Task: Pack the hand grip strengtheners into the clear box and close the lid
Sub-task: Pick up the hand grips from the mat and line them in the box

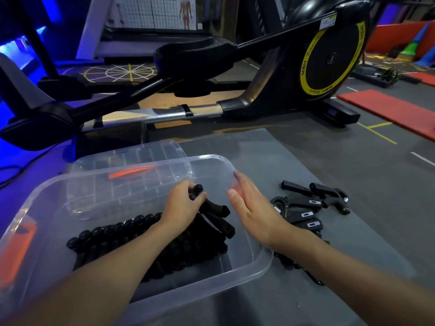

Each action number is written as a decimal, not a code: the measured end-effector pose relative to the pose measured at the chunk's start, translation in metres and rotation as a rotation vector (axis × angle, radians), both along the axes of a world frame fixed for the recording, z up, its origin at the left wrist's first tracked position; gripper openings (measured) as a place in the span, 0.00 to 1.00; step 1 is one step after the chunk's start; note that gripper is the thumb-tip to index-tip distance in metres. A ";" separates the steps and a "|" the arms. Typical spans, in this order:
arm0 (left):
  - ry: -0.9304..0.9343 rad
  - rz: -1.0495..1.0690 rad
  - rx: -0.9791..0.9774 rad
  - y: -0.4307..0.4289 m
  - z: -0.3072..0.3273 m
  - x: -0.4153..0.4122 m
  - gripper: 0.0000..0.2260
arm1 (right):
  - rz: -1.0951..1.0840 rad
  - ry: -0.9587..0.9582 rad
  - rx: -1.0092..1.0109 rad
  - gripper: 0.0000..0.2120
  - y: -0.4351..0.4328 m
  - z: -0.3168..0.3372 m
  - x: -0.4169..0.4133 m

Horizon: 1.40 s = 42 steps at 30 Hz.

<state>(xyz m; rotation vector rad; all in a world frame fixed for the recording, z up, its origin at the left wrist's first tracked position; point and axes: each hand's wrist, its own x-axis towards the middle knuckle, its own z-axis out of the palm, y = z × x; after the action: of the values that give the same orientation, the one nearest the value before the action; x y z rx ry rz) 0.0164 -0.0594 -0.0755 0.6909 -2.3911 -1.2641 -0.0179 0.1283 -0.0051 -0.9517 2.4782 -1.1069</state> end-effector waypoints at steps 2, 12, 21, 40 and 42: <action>-0.040 -0.022 -0.014 -0.002 -0.004 0.002 0.08 | 0.004 0.002 0.005 0.28 0.000 -0.001 0.000; -0.314 -0.236 0.005 0.002 -0.004 0.009 0.37 | 0.008 0.029 0.023 0.28 0.000 -0.002 -0.001; -0.452 -0.342 -0.121 -0.002 -0.001 0.011 0.50 | 0.013 0.037 0.034 0.29 0.000 -0.002 -0.002; -0.385 -0.360 -0.261 0.018 0.010 0.024 0.44 | 0.016 0.043 0.055 0.29 0.001 -0.001 -0.001; -0.391 -0.367 -0.265 0.018 0.008 0.023 0.43 | 0.019 0.049 0.058 0.29 0.001 -0.001 -0.001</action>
<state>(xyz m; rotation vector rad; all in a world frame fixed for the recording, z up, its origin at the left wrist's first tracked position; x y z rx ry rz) 0.0394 -0.0415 -0.0676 0.4642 -3.0469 -0.9723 -0.0188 0.1292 -0.0064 -0.9952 2.5204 -1.0124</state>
